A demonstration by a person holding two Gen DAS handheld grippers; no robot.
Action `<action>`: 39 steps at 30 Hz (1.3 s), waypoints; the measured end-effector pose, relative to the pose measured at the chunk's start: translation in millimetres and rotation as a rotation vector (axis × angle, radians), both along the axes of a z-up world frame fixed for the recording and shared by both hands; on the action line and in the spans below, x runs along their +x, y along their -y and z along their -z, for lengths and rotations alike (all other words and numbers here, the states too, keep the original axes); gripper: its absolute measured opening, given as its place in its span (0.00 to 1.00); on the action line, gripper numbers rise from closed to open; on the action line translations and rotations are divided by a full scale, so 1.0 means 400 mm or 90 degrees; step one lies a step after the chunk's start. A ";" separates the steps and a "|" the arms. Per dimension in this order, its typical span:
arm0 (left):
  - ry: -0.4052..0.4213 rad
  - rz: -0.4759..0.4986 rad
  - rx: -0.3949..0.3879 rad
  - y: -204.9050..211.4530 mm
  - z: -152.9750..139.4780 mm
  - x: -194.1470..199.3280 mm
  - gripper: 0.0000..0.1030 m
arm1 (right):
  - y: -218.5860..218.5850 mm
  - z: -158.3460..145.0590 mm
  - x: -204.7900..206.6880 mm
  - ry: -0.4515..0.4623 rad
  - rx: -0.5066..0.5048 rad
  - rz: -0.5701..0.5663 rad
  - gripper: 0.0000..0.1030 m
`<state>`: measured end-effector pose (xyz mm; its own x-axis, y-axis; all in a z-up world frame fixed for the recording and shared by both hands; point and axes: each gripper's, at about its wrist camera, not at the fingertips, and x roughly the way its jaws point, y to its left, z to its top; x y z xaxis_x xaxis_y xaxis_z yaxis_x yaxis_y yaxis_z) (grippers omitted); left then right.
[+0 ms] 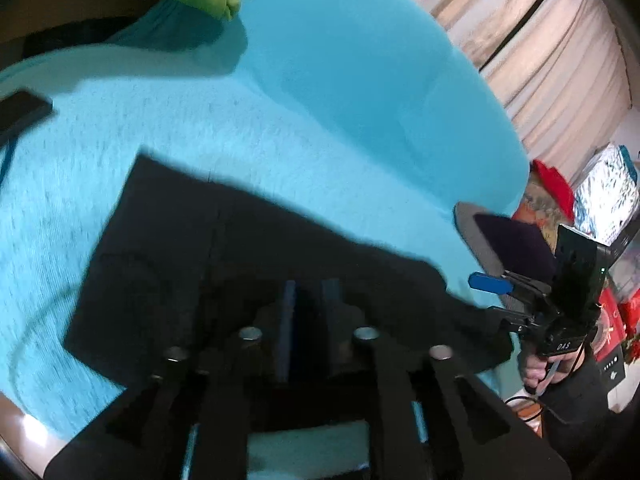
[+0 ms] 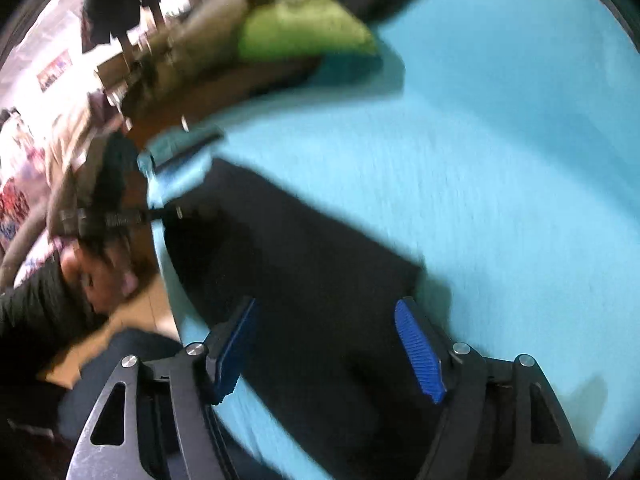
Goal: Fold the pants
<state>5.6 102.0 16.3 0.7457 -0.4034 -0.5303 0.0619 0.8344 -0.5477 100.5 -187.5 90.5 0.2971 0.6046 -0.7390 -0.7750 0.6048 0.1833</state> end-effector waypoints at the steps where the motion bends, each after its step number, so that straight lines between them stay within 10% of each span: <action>1: 0.007 -0.012 0.007 -0.006 -0.017 0.012 0.36 | -0.020 -0.005 0.012 0.007 0.002 -0.009 0.70; 5: -0.049 -0.092 0.014 -0.061 -0.030 0.103 0.46 | -0.094 0.084 0.076 -0.013 -0.090 0.011 0.67; 9: -0.136 -0.098 0.015 -0.085 0.026 0.162 0.16 | -0.082 0.138 0.090 -0.026 -0.062 0.029 0.75; 14: -0.157 -0.127 -0.062 -0.133 0.028 0.156 0.11 | -0.088 0.114 0.081 -0.025 -0.075 0.042 0.70; 18: -0.111 -0.116 -0.042 -0.060 -0.062 0.120 0.35 | 0.037 0.031 0.003 0.053 -0.020 0.118 0.70; 26: -0.054 0.102 0.021 0.327 -0.135 0.146 0.52 | 0.488 0.022 -0.076 0.068 -0.021 0.472 0.72; 31: -0.066 0.110 0.075 0.412 -0.016 0.140 0.53 | 0.626 0.157 -0.043 -0.090 -0.058 0.449 0.74; 39: -0.037 0.130 0.138 0.469 -0.017 0.140 0.77 | 0.597 0.088 -0.159 0.012 -0.030 0.409 0.73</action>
